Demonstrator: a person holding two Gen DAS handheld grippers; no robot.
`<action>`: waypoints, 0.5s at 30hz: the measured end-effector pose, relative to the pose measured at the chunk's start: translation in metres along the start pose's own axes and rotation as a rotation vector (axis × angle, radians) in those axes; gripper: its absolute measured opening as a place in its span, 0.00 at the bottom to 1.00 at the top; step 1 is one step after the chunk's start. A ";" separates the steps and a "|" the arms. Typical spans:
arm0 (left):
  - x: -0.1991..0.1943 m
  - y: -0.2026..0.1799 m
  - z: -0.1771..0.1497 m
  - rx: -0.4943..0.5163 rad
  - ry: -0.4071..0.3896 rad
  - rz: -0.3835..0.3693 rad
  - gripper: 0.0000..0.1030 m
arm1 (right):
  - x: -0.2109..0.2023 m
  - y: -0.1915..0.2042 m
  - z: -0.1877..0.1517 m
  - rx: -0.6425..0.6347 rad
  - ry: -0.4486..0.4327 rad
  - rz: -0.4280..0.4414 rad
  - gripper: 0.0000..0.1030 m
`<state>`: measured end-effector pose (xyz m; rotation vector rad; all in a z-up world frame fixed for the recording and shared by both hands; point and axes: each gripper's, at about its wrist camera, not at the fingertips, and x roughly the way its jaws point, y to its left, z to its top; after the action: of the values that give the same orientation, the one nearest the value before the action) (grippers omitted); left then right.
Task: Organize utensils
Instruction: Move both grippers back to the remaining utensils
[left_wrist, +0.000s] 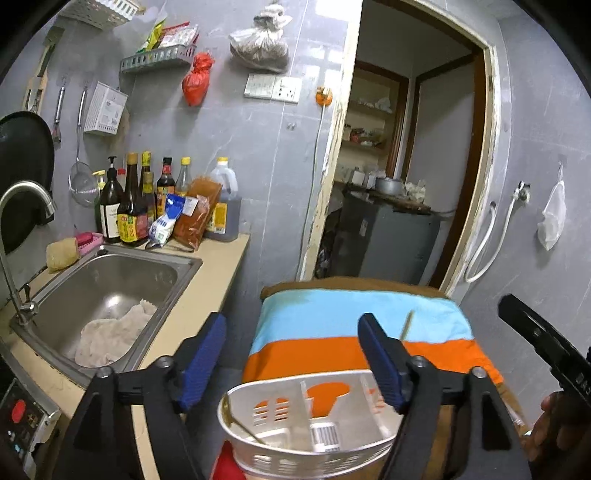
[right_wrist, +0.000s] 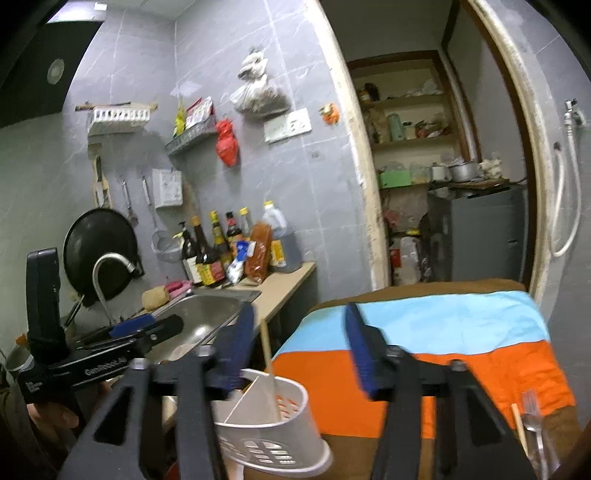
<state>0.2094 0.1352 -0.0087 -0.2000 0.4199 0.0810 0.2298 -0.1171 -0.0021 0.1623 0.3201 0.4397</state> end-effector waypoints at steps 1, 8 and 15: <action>-0.003 -0.005 0.003 0.000 -0.008 -0.005 0.77 | -0.007 -0.004 0.003 0.006 -0.013 -0.014 0.69; -0.021 -0.044 0.012 0.030 -0.101 -0.014 0.99 | -0.047 -0.033 0.024 0.002 -0.060 -0.132 0.94; -0.026 -0.104 0.001 0.109 -0.113 -0.047 0.99 | -0.082 -0.075 0.027 -0.004 -0.052 -0.226 0.97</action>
<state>0.1988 0.0328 0.0213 -0.0970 0.3057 0.0224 0.1979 -0.2222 0.0287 0.1319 0.2824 0.2124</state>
